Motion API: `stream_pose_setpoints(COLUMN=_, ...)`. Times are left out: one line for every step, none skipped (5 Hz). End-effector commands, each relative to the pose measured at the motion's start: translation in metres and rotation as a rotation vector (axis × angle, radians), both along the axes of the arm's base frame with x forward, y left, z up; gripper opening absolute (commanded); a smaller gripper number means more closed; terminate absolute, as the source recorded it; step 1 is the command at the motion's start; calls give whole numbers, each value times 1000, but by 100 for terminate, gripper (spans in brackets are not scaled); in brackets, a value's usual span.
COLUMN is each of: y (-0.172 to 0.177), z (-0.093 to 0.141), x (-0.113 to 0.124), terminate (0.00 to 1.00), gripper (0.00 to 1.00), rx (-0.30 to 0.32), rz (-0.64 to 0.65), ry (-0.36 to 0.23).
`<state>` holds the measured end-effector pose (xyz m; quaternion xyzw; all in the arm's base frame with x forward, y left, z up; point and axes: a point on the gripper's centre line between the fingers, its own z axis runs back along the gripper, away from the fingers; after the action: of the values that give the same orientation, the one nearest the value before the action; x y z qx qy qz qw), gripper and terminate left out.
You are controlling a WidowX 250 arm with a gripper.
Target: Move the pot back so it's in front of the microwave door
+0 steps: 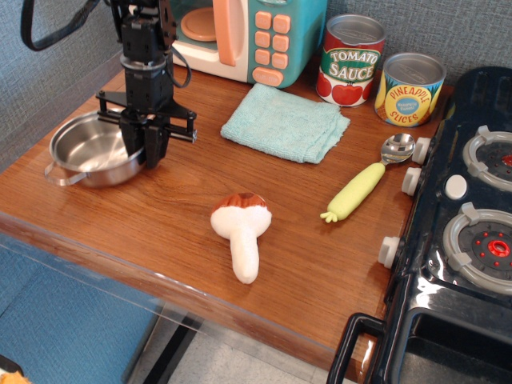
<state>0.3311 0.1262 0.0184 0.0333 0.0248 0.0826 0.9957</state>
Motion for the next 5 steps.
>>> stream_pose_setpoints(y=7, z=52, x=39, terminate=0, gripper=0, rx=-10, rz=-42, ry=-134)
stream_pose_setpoints(y=25, z=50, x=60, terminate=0, gripper=0, rx=-13, rz=-21, ry=-146)
stream_pose_setpoints(y=35, z=36, x=67, terminate=0, gripper=0, rx=-31, rz=6, ry=-115)
stream_pose_setpoints(y=28, z=26, x=67, terminate=0, gripper=0, rx=-41, rz=-22, ry=-70)
stream_pose_setpoints(y=25, z=26, x=66, terminate=0, gripper=100, rx=-33, rz=-32, ry=-48)
